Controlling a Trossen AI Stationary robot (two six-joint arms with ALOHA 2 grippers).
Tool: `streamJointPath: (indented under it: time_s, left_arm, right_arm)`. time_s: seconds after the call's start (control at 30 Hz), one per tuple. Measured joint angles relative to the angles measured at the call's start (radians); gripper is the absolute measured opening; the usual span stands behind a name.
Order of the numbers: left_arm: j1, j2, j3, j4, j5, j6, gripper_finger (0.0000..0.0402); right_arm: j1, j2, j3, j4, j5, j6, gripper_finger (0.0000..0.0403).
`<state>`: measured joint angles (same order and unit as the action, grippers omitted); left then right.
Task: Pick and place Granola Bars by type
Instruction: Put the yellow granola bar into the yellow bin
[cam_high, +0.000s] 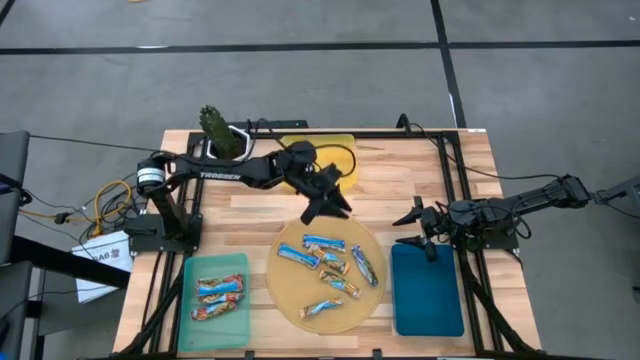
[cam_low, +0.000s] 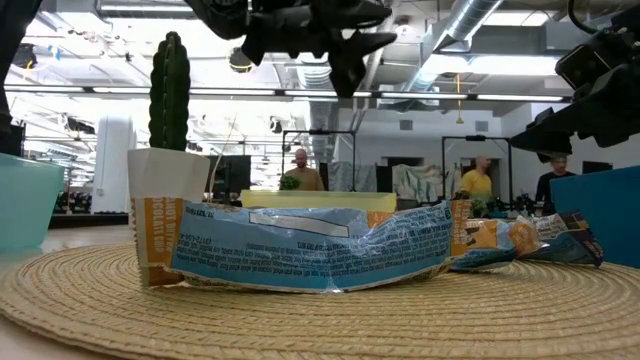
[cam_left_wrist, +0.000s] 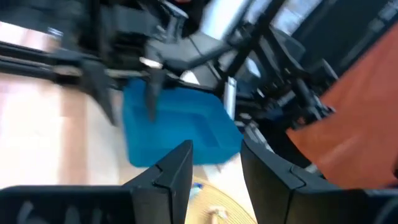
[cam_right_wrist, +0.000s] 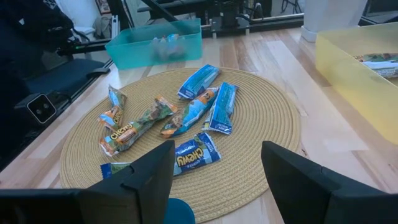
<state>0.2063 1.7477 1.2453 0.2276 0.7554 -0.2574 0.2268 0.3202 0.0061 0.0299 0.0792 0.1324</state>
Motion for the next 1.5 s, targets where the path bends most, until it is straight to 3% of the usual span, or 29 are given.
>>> streamJointPath:
  time_s: [0.27, 0.67, 0.93, 1.2, 1.5]
  left_arm:
    - [-0.118, -0.033, -0.073, -0.014, -0.045, 0.124, 0.0128]
    - [-0.31, -0.05, -0.089, -0.387, -0.411, 0.385, 0.0128]
    - [-0.4, -0.05, -0.089, -0.511, -0.494, 0.48, 0.0128]
    - [-0.424, -0.05, -0.089, -0.512, -0.657, 0.549, 0.0128]
    - [-0.424, -0.021, -0.088, -0.527, -0.748, 0.726, 0.0128]
  right_arm:
    - [0.0, 0.0, 0.0, 0.0, 0.0, 0.0, 0.0234]
    - [0.0, 0.0, 0.0, 0.0, 0.0, 0.0, 0.0234]
    - [0.0, 0.0, 0.0, 0.0, 0.0, 0.0, 0.0234]
    - [0.0, 0.0, 0.0, 0.0, 0.0, 0.0, 0.0234]
    - [0.0, 0.0, 0.0, 0.0, 0.0, 0.0, 0.0234]
